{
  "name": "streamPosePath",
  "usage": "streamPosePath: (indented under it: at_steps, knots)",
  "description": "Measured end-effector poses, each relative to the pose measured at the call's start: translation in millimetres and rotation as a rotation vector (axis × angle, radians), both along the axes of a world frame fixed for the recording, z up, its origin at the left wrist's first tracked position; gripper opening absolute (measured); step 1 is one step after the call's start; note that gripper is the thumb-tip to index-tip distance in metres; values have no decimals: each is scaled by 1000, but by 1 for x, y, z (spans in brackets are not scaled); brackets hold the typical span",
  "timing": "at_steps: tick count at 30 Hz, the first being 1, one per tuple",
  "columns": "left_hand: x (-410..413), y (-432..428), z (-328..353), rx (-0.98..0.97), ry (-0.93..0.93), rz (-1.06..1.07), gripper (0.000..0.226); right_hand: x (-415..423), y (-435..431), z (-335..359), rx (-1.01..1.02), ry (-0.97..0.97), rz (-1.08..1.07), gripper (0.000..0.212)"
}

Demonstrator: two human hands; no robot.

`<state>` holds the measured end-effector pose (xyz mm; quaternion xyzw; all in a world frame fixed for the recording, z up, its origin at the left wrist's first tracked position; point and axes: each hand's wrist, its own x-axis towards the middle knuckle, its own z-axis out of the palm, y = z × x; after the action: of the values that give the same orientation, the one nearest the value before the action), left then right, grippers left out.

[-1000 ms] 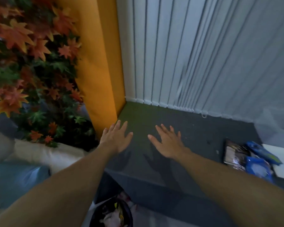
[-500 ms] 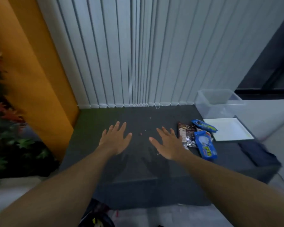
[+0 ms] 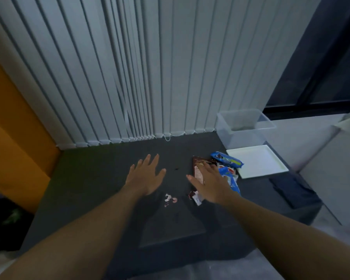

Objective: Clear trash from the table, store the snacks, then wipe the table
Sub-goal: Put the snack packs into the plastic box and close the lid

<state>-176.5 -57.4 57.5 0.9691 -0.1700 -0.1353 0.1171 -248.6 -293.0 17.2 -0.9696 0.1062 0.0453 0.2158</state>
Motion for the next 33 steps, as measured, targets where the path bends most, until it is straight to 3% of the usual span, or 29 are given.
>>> streamPosePath:
  at_steps: [14,24,33]
  knots:
    - [44,-148,-44,21,88,-32,73,27,-148,-34,9,90,-38,73]
    - [84,-215,-64,33,163,-138,76,46,-198,-46,32,121,-156,81]
    - [101,-259,-85,-13,252,-194,81,67,-222,-52,33,169,-233,72]
